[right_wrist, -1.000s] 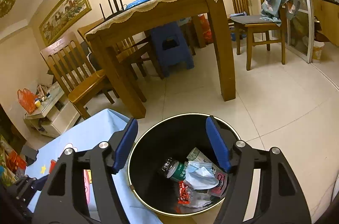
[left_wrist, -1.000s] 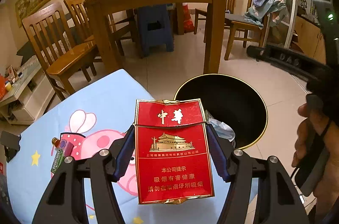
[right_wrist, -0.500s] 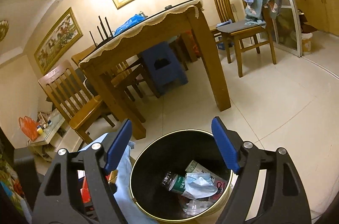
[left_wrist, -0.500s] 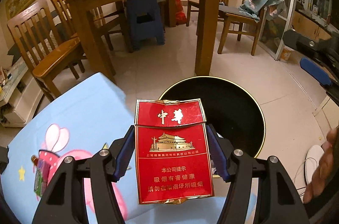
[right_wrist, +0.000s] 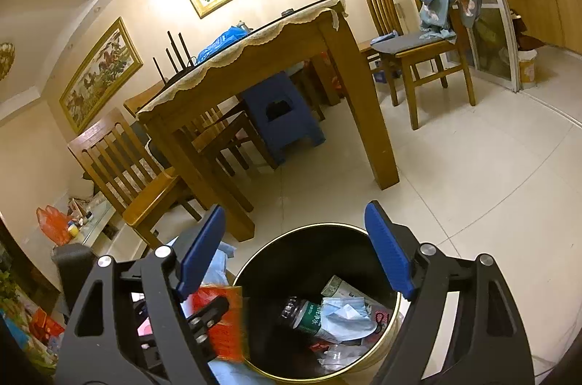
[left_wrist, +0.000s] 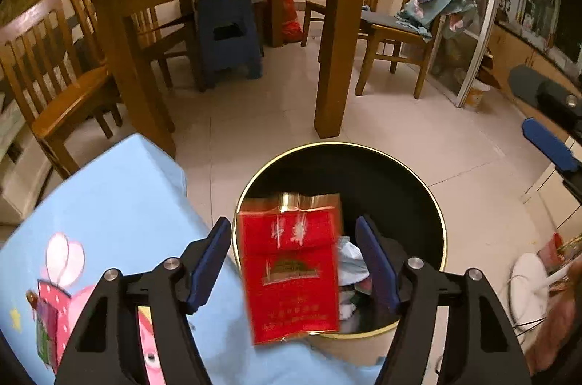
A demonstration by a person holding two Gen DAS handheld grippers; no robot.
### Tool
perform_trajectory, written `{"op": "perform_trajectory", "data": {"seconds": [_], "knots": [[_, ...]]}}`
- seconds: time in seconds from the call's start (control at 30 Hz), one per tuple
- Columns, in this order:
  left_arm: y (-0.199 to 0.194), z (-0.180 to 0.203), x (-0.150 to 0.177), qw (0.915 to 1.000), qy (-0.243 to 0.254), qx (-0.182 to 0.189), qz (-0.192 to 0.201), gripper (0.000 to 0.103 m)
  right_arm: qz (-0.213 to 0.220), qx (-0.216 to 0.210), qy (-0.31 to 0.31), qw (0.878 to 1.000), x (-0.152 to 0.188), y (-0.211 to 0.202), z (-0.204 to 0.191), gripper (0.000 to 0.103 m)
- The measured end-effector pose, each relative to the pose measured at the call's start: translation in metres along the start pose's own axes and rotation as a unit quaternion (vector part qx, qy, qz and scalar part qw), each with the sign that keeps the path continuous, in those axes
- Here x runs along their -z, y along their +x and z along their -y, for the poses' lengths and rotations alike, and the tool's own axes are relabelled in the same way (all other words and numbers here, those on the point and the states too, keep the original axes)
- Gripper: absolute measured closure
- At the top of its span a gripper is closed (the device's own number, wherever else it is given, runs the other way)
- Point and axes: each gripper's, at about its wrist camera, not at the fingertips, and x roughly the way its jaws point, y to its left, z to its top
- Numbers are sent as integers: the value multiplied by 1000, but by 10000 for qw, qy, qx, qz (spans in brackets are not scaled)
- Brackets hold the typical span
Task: Collect trash
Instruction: 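Carry the wrapper and cigarette pack to the bin and release both, then move both tools back over the table toward the gum and cap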
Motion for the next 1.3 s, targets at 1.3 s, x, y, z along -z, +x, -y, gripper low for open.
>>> {"op": "perform_trajectory", "data": {"seconds": [1.3], "knots": [[-202,-259,198,9211,-1756,-3455,378,7,-1270,-621,-3741,9165,192,61,-255,6]]}}
